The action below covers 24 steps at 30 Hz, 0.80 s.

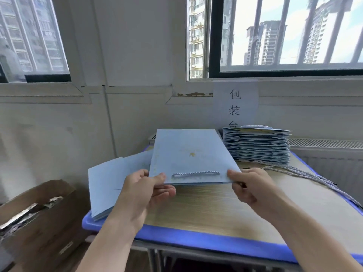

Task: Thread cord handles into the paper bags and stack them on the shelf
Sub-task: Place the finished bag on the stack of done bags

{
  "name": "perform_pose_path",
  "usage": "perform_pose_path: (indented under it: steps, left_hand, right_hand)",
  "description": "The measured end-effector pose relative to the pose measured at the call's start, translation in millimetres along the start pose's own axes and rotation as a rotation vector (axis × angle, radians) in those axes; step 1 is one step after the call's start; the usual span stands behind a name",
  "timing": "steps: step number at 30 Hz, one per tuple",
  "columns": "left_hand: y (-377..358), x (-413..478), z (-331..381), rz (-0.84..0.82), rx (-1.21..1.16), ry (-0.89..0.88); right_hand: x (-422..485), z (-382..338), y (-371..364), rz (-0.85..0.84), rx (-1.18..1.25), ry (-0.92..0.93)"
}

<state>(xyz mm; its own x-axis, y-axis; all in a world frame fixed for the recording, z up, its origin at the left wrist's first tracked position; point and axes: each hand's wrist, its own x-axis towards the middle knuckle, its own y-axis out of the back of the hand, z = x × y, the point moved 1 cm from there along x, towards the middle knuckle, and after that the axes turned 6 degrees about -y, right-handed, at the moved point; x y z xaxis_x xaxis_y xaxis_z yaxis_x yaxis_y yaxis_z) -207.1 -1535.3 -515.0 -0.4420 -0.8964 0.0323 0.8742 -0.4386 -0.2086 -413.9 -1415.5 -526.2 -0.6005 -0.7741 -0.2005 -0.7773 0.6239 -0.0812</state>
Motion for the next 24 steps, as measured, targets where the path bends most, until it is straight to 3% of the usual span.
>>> perform_pose_path:
  steps: [10, 14, 16, 20, 24]
  left_hand:
    - [-8, 75, 41, 0.012, 0.201, -0.119]
    - [-21, 128, 63, -0.014, 0.207, -0.075]
    - [-31, 150, 67, -0.025, 0.215, -0.059]
    - [-37, 197, 63, -0.007, 0.338, -0.032]
    - [-28, 236, 49, -0.028, 0.428, 0.107]
  right_hand:
    - [37, -65, -9, 0.049, -0.086, 0.106]
    - [75, -99, -16, 0.234, -0.393, 0.219]
    - [98, -106, -18, 0.299, -0.42, 0.196]
    - [135, -111, -27, 0.391, -0.556, 0.241]
    - [157, -107, -41, 0.387, -0.711, 0.25]
